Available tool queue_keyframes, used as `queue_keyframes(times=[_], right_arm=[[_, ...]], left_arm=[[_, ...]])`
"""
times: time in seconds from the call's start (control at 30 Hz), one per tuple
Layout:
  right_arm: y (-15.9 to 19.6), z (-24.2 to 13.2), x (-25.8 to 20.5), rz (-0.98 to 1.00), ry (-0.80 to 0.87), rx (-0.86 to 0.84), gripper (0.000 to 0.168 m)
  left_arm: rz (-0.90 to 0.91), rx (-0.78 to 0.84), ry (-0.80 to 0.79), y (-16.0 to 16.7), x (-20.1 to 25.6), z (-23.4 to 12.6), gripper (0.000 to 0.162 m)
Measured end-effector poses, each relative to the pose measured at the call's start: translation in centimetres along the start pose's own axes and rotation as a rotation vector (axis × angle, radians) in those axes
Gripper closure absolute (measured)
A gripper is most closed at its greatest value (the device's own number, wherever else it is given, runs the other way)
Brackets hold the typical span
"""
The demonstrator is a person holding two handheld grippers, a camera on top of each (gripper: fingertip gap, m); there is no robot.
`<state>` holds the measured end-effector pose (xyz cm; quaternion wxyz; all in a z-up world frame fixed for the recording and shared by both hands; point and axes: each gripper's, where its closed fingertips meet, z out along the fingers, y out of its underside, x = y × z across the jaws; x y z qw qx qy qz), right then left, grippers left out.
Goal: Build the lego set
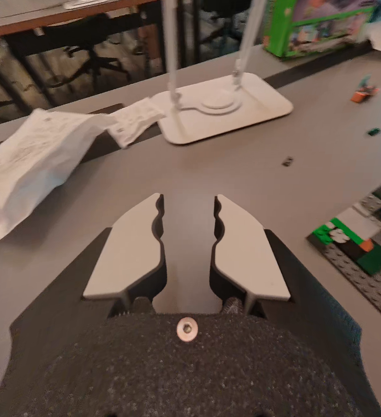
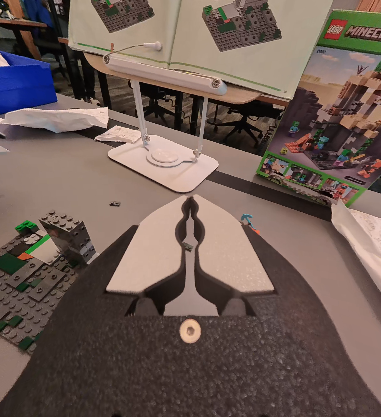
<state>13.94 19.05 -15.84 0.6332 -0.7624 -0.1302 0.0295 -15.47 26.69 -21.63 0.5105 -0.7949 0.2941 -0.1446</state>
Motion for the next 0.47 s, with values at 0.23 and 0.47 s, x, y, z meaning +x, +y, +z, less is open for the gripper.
queue_keyframes(times=[0.23, 0.47], right_arm=[[0.5, 0.4, -0.7, -0.007, -0.037, -0.018, 0.168], [0.5, 0.4, -0.9, -0.006, -0.061, -0.02, 0.167]], left_arm=[[0.176, -0.016, 0.388, -2.5, 9.1, 3.5, 0.162], [0.3, -0.144, 0.453, -1.8, 12.1, 8.1, 0.162]])
